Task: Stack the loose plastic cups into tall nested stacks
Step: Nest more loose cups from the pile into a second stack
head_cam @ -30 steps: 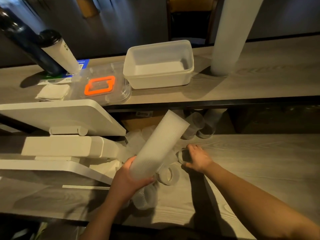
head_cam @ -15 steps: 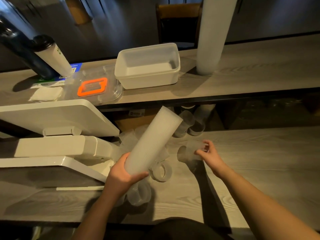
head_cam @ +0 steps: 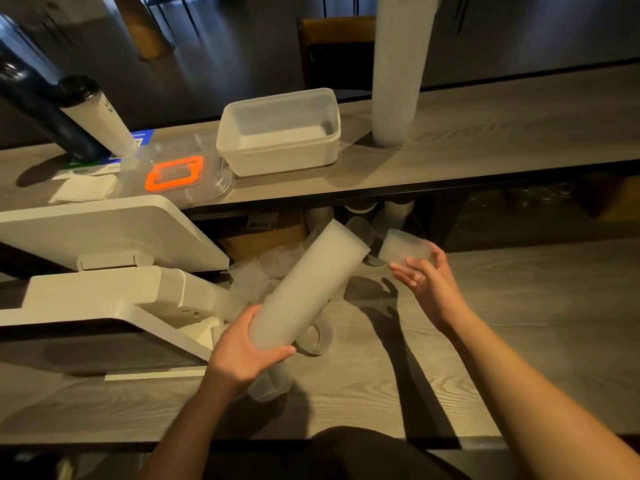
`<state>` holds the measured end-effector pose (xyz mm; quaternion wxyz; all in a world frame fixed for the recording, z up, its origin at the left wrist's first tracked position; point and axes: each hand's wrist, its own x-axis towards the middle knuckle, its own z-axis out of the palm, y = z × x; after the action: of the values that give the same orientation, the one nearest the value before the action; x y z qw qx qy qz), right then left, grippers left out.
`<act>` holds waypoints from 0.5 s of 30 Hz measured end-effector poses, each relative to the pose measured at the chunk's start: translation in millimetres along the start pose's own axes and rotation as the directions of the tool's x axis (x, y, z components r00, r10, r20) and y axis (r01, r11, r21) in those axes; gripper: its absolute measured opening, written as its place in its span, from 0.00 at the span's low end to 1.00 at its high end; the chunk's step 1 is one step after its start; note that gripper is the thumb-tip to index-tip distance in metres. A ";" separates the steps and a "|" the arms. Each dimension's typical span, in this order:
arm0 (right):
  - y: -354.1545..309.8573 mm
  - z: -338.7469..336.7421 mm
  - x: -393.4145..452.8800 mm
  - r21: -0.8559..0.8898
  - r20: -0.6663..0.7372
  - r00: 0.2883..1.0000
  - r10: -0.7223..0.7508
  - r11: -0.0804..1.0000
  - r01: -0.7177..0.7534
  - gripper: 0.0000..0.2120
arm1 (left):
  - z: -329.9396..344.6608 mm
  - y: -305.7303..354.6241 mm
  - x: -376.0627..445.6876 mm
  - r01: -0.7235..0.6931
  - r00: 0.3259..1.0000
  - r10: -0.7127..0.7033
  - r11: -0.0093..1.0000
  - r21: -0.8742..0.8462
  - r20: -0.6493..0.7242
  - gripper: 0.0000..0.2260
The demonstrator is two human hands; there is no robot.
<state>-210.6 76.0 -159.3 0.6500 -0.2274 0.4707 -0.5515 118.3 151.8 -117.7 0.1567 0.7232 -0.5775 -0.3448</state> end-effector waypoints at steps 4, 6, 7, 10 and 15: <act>-14.1 12.9 -5.1 -0.013 0.053 0.997 -0.051 0.999 0.052 0.40 | -1.0 -2.4 -1.3 -0.028 1.000 0.028 0.998 0.056 0.013 0.42; -18.1 17.4 -8.0 -0.168 0.082 0.993 -0.082 0.981 0.095 0.41 | -1.2 -1.3 -2.6 -0.054 0.998 0.052 0.993 0.104 0.022 0.42; -18.5 18.6 -8.8 -0.239 0.098 0.991 -0.086 0.965 0.107 0.41 | -1.3 -0.6 -3.2 -0.066 0.998 0.063 0.990 0.125 0.026 0.43; -19.4 24.8 -13.2 -0.317 0.134 0.988 -0.081 0.941 0.120 0.40 | -1.3 -0.1 -4.3 -0.102 0.994 0.095 0.982 0.161 0.046 0.43; -18.5 31.3 -21.8 -0.375 0.168 0.983 -0.076 0.917 0.135 0.41 | -2.0 -4.5 -5.2 -0.115 0.993 0.110 0.980 0.165 0.040 0.43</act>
<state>-191.7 84.0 -122.2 0.5954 -0.4165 0.5066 -0.4641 122.4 157.6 -117.4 0.1061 0.6946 -0.6466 -0.2970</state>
